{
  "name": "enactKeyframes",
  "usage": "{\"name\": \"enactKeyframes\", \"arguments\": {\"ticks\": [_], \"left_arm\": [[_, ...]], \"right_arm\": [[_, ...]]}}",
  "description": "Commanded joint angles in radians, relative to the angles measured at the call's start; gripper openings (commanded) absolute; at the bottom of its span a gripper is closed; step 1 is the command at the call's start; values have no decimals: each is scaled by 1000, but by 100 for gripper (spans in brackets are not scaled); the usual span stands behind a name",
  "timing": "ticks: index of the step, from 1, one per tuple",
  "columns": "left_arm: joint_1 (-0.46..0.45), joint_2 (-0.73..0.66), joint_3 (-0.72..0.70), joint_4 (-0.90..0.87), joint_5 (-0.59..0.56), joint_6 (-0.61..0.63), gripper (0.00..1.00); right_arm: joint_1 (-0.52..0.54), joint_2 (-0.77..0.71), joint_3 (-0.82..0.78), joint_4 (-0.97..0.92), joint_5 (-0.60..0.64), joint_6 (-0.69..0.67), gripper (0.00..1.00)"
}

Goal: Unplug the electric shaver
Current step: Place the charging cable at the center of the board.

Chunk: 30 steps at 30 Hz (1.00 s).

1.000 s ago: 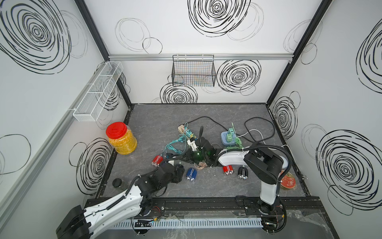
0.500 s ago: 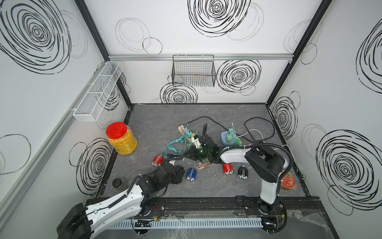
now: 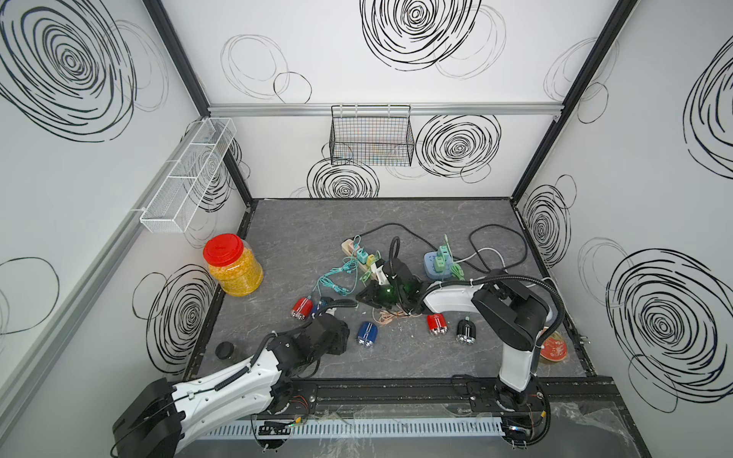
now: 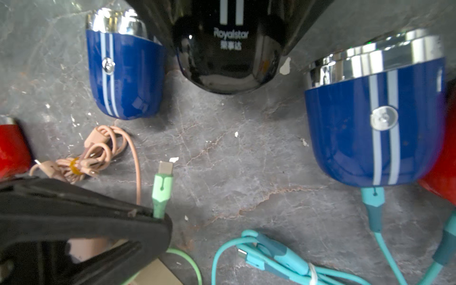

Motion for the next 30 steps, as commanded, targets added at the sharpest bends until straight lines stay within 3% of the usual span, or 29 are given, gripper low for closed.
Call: {"name": "enactKeyframes", "arguments": {"ticks": [1,10,18,30], "left_arm": [[-3,29,47,21,-59,20,46],[-10,135,89,32,-86,50,50],[-22,150,91,27,-108,47,56],[-33,154,87,25,-117,41,63]], "right_arm": [[25,-26,-22,-33,17,-11,8],[52,28,-22,-6,17,7,10],[55,87,12,-20,1,3,12],[55,39,-4,-52,12,-11,30]]}}
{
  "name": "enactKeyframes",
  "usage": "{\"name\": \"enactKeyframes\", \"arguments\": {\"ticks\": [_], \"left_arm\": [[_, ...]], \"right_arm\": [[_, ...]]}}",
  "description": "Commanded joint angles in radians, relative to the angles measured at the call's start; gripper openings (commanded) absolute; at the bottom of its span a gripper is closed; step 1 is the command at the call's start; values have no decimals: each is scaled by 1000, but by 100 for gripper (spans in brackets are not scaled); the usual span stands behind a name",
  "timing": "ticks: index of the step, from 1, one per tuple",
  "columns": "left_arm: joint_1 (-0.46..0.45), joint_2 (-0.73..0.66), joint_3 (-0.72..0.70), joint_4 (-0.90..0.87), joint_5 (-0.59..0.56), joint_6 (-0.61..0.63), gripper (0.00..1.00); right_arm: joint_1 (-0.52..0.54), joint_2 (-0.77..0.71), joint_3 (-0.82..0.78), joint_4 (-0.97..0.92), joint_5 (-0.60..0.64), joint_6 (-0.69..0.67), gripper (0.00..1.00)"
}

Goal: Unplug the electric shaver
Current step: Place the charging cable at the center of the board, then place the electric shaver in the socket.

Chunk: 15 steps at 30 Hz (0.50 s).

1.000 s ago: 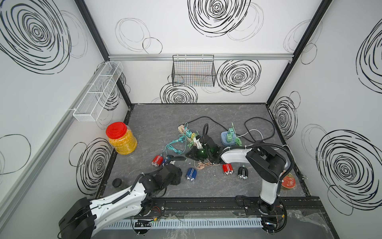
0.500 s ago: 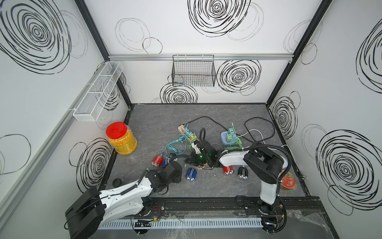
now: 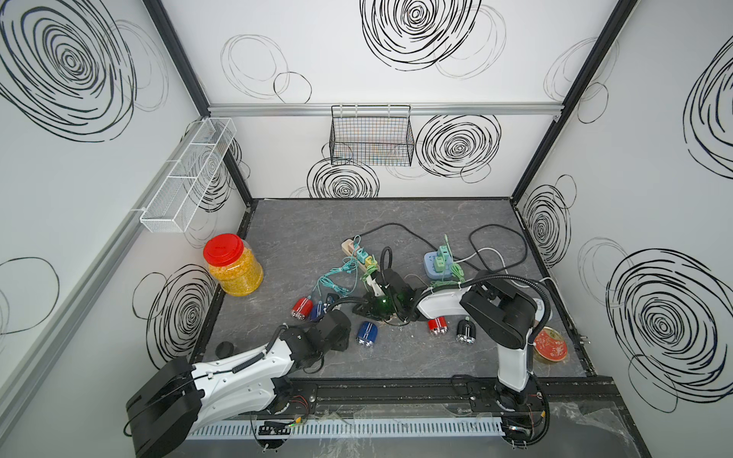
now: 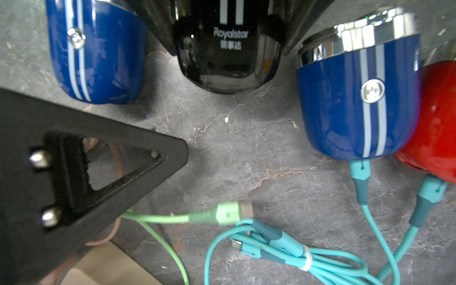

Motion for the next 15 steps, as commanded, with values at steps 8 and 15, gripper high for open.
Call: {"name": "enactKeyframes", "arguments": {"ticks": [8,15], "left_arm": [[-12,14,24,30,-19,0,66],[-20,32,24,41,-13,-2,69]], "right_arm": [[5,-114,-30,-89,32,-27,31],[3,-219,-60,-162,71,-58,32]]}}
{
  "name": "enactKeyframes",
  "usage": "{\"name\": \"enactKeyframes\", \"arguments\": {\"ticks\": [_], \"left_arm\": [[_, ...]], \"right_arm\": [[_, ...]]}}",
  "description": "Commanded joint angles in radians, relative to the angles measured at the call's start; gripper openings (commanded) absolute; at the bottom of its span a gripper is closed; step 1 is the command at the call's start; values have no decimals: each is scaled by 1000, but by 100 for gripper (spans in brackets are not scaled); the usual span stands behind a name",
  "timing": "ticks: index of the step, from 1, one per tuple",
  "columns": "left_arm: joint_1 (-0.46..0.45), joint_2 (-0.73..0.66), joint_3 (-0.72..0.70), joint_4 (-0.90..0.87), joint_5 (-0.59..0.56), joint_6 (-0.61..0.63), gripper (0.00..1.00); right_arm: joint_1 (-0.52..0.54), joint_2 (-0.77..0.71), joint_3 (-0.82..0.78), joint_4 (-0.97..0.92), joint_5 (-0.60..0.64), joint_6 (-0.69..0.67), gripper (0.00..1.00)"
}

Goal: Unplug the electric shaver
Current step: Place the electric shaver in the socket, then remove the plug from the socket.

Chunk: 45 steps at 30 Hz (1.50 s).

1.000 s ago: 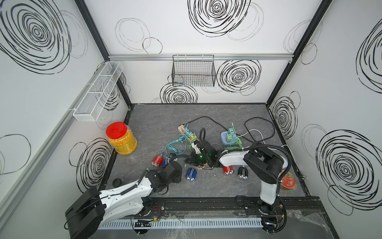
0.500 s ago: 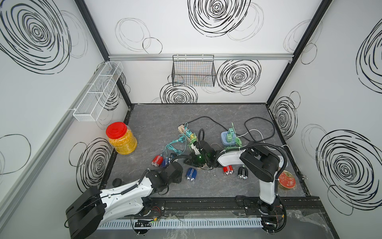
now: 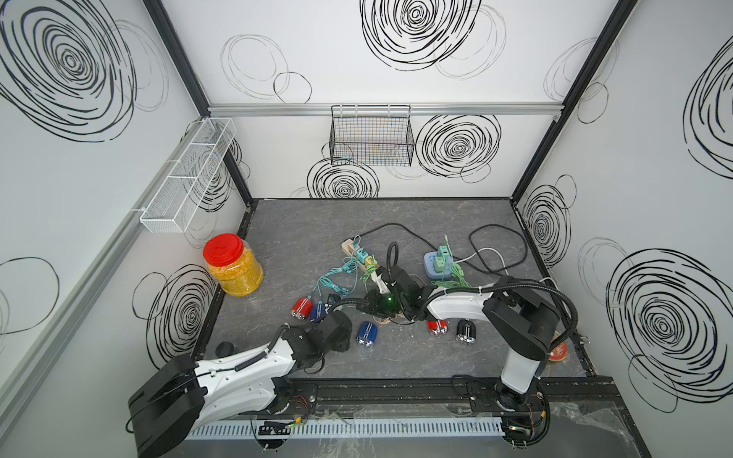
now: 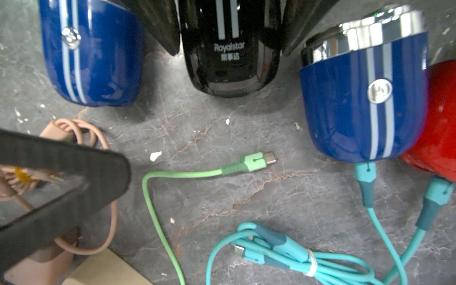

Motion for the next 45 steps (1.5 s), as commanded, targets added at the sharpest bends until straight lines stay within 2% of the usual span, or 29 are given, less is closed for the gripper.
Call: {"name": "enactKeyframes", "arguments": {"ticks": [1,5,14,20,30,36,42,44,45], "left_arm": [[-7,10,25,32,-9,-2,69],[-12,24,29,35,-9,-2,70],[-13,-23,79,-31,-52,6,84],[25,-43,153,-52,-65,38,85],[232,30,265,63,16,112,77],[351,155,363,144,75,136,73],[419,294,466,199,122,150,75],[431,331,489,209,127,153,77],[439,349,499,218,126,150,77]], "right_arm": [[1,-65,-24,-68,38,-29,32],[-18,-118,-53,-96,62,-39,32],[-62,-220,-86,-185,125,-94,33],[-77,-268,-41,-315,231,-185,40],[-106,-276,120,-514,416,-338,43],[-156,-223,204,-545,446,-390,43],[-175,-134,316,-595,480,-444,43],[-175,-110,341,-598,478,-461,47],[-175,-100,357,-602,471,-468,53]]}}
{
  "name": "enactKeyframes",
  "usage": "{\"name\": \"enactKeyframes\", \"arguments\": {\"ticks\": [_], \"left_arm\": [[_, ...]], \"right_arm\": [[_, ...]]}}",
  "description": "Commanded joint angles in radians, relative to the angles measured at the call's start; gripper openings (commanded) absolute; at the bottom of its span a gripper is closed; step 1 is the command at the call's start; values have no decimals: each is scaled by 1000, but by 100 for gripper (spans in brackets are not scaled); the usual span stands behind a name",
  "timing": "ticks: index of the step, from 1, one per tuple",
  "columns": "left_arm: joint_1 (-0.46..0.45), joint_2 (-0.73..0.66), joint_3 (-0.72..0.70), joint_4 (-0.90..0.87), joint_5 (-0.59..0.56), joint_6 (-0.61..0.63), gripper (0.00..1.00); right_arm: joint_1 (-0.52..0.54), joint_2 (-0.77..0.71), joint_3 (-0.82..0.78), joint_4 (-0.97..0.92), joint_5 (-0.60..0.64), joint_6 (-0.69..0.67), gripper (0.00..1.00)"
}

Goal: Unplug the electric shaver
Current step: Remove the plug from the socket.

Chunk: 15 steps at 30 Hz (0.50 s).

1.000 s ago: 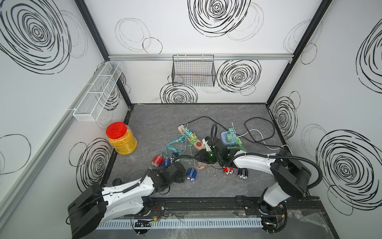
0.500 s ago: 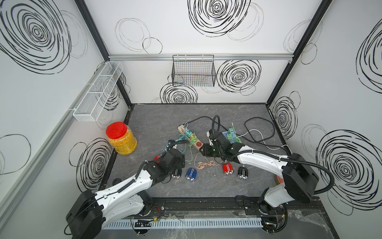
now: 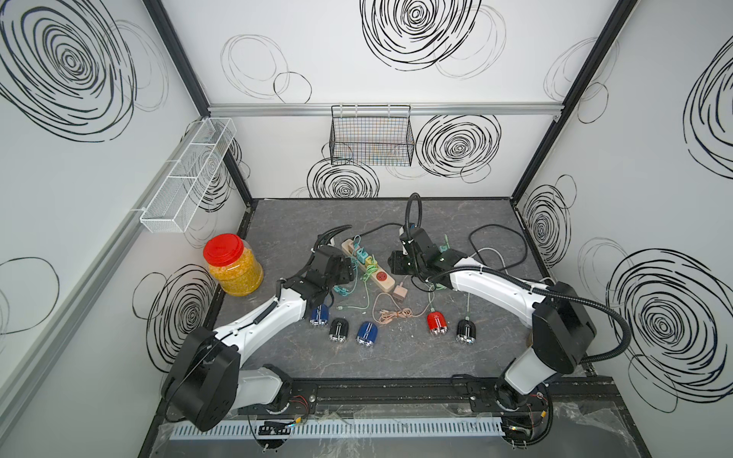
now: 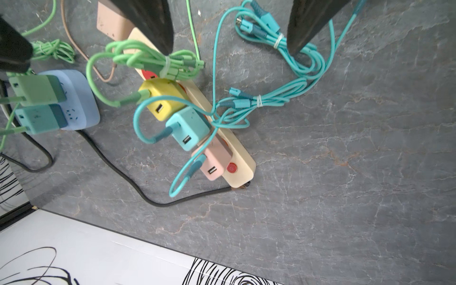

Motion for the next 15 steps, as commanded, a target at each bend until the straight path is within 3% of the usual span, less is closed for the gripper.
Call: {"name": "enactKeyframes", "arguments": {"ticks": [1,4,10,14,15], "left_arm": [[29,49,47,63,22,12,78],[65,96,67,70,16,-4,77],[133,191,116,77,18,-10,64],[166,270,191,66,41,-2,45],[173,297,216,63,45,2,36]], "right_arm": [[0,29,55,-54,12,-51,58],[3,49,85,-53,-2,-61,65],[28,103,171,-81,-5,-95,66],[40,163,254,-130,23,-128,66],[40,182,272,-140,26,-138,66]]}}
